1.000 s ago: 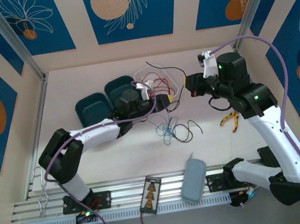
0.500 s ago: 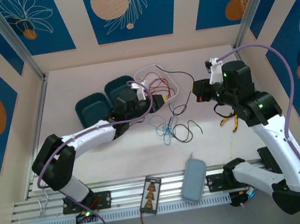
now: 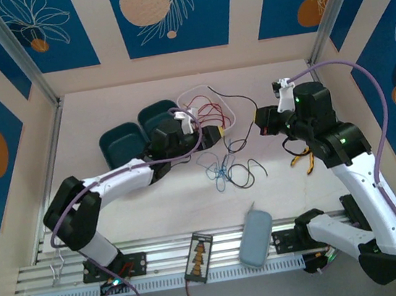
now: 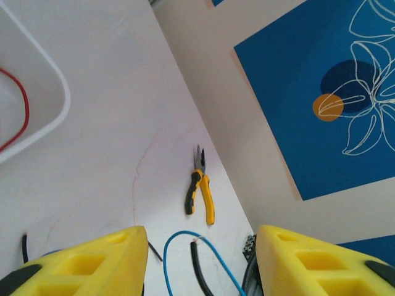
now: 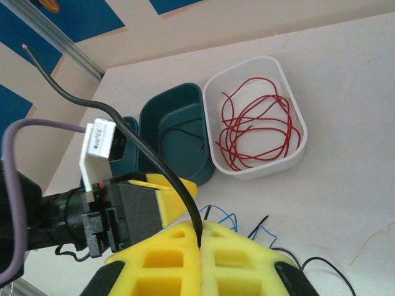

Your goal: Untangle the cables

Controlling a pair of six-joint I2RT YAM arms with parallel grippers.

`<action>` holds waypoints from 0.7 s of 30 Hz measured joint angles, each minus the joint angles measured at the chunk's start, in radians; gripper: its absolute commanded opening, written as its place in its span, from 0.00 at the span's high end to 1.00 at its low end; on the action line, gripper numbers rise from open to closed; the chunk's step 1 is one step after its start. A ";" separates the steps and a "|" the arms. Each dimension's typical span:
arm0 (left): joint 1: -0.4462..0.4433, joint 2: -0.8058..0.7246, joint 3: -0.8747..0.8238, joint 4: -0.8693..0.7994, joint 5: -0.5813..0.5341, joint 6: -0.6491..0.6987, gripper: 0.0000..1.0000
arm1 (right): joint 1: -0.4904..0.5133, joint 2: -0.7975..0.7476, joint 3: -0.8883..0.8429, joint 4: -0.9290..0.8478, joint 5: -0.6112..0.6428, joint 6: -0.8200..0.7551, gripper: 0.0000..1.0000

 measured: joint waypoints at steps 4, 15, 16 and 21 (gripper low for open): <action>0.000 0.042 0.000 0.011 0.032 -0.035 0.52 | 0.000 0.006 -0.005 0.010 -0.009 0.003 1.00; 0.000 0.119 0.003 0.109 0.116 -0.143 0.77 | -0.001 0.016 -0.008 0.023 -0.024 0.003 1.00; 0.000 0.122 0.003 0.119 0.119 -0.150 0.81 | -0.001 0.016 -0.011 0.024 -0.024 0.003 1.00; 0.000 0.134 0.016 0.161 0.138 -0.170 0.94 | -0.002 0.016 -0.027 0.024 -0.023 0.003 1.00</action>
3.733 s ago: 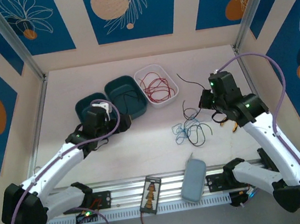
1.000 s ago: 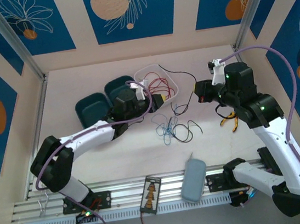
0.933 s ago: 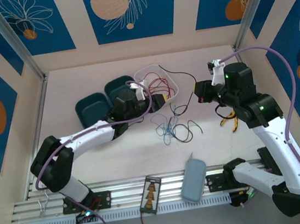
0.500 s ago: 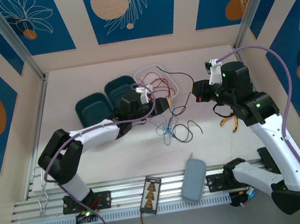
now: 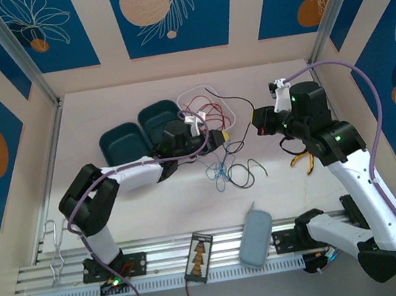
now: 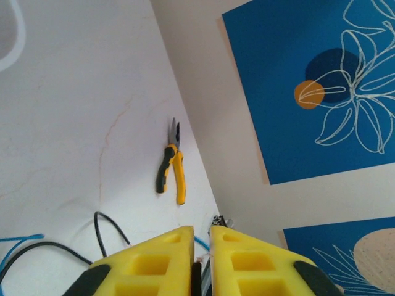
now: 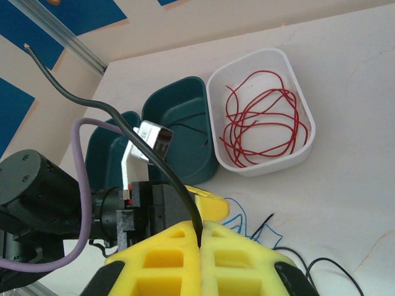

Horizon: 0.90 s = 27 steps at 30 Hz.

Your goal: Untangle the cables

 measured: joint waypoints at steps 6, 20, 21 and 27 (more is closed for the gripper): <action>0.011 -0.003 0.013 0.012 0.009 0.017 1.00 | -0.004 -0.003 -0.017 -0.011 0.043 0.000 1.00; 0.074 -0.305 0.014 -0.283 -0.120 0.257 1.00 | -0.147 0.012 -0.137 -0.189 0.286 0.053 1.00; 0.080 -0.327 0.014 -0.300 -0.134 0.271 1.00 | -0.161 0.016 -0.149 -0.190 0.292 0.057 1.00; 0.103 -0.461 0.013 -0.419 -0.247 0.360 1.00 | -0.261 0.023 -0.216 -0.193 0.303 0.091 1.00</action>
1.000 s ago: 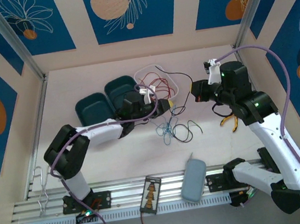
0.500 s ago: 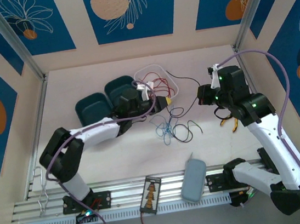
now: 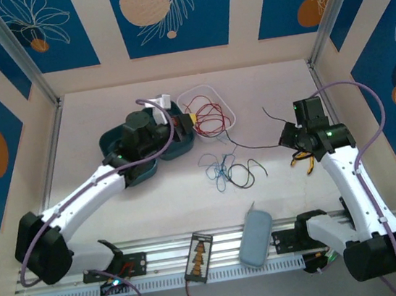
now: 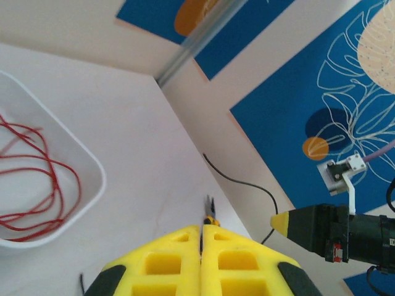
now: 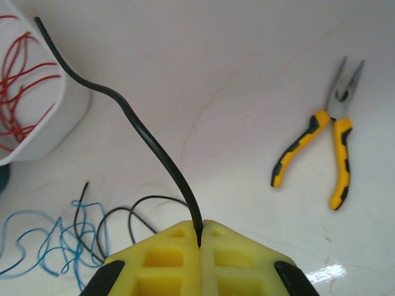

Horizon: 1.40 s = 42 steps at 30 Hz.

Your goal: Untangle the cables

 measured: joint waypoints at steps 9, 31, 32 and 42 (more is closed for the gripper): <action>0.004 -0.151 -0.030 -0.212 -0.152 0.161 1.00 | -0.129 -0.086 0.024 -0.008 -0.050 0.018 1.00; -0.122 0.015 -0.314 -0.127 -0.137 0.157 0.64 | 0.300 0.044 0.560 -0.111 -0.120 -0.042 1.00; -0.124 0.028 -0.317 -0.112 -0.135 0.146 0.59 | 0.320 0.060 0.584 -0.119 -0.111 -0.050 1.00; -0.125 0.039 -0.323 -0.072 -0.152 0.126 0.33 | 0.442 0.200 0.814 -0.209 -0.035 -0.129 1.00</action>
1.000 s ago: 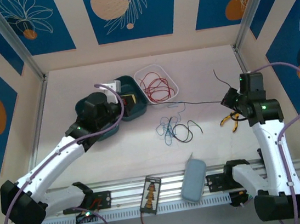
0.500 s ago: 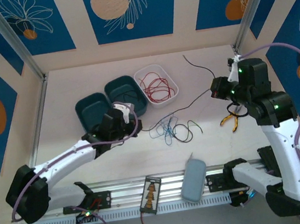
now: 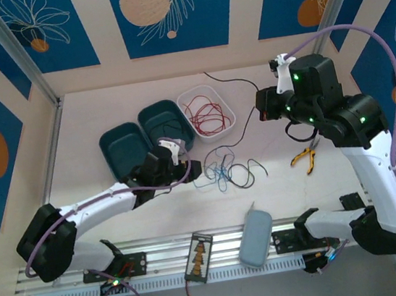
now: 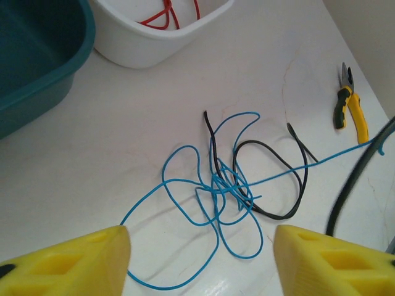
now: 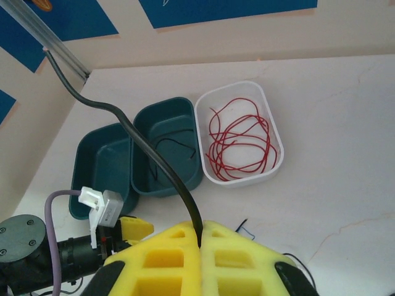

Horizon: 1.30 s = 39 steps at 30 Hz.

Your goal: Untangle the cables

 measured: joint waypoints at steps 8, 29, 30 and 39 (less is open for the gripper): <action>-0.002 -0.051 -0.003 0.060 0.017 0.029 0.12 | 0.057 0.080 0.028 -0.033 0.055 -0.034 1.00; -0.069 0.165 0.088 0.290 0.082 0.230 0.00 | 0.077 0.142 0.088 -0.018 -0.035 -0.060 1.00; -0.075 0.172 0.094 0.300 0.082 0.236 0.00 | 0.079 0.142 0.088 -0.018 -0.037 -0.060 1.00; -0.119 0.240 0.182 0.340 -0.043 0.262 0.00 | 0.080 0.142 0.087 -0.017 -0.056 -0.059 1.00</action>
